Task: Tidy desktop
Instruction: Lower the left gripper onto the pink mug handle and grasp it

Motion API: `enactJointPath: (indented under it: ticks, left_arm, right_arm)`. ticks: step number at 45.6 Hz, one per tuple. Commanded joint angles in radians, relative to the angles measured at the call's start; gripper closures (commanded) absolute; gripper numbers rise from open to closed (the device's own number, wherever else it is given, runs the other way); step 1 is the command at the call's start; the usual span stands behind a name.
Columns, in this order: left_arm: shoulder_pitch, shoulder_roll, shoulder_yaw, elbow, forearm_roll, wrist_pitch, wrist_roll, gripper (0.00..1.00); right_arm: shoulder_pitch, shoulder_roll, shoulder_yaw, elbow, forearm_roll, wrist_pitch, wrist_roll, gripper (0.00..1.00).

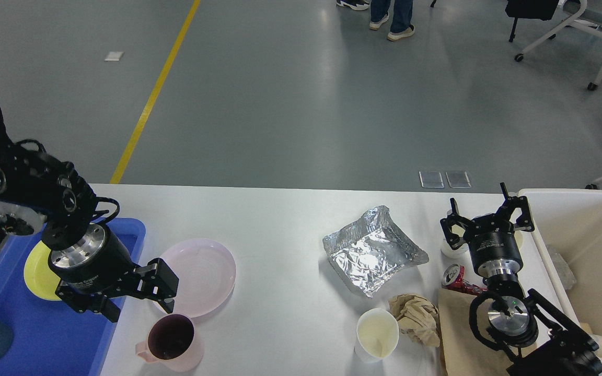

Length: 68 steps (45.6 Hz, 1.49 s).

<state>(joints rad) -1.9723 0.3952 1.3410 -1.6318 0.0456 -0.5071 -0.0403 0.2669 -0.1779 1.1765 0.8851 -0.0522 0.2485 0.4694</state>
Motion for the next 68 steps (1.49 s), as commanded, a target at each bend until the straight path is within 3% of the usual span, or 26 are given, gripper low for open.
enactJointPath:
  ticks: [1,16,25,34,46,50,55,61,66,68]
  left_arm:
    - [0.061,0.011,0.01,0.006,0.043,0.125,-0.001,0.1]
    - [0.185,0.002,-0.009,0.082,0.134,0.163,-0.001,0.1]
    - [0.293,-0.003,-0.097,0.142,0.178,0.173,-0.001,0.1]
    - [0.378,-0.038,-0.118,0.243,0.181,0.177,-0.001,0.1]
    - [0.448,-0.073,-0.126,0.273,0.185,0.251,-0.001,0.11]
    - [0.463,-0.084,-0.134,0.274,0.186,0.252,0.0,0.21]
    - [0.477,-0.088,-0.148,0.274,0.188,0.252,0.003,0.44]
    - [0.478,-0.09,-0.148,0.274,0.189,0.254,0.005,0.56]
    - [0.48,-0.091,-0.148,0.277,0.188,0.271,0.005,0.83]
    - [0.48,-0.091,-0.148,0.279,0.188,0.274,0.005,0.88]
  right_arm:
    - [0.0,0.0,0.0,0.0,0.0,0.0,0.0,0.0]
    - [0.0,0.0,0.0,0.0,0.0,0.0,0.0,0.0]
    - [0.0,0.0,0.0,0.0,0.0,0.0,0.0,0.0]
    - [0.0,0.0,0.0,0.0,0.0,0.0,0.0,0.0]
    - [0.0,0.0,0.0,0.0,0.0,0.0,0.0,0.0]
    - [0.0,0.0,0.0,0.0,0.0,0.0,0.0,0.0]
    - [0.0,0.0,0.0,0.0,0.0,0.0,0.0,0.0]
    - [0.0,0.0,0.0,0.0,0.0,0.001,0.0,0.0]
    - [0.0,0.0,0.0,0.0,0.0,0.0,0.0,0.0]
    - [0.0,0.0,0.0,0.0,-0.001,0.0,0.0,0.0]
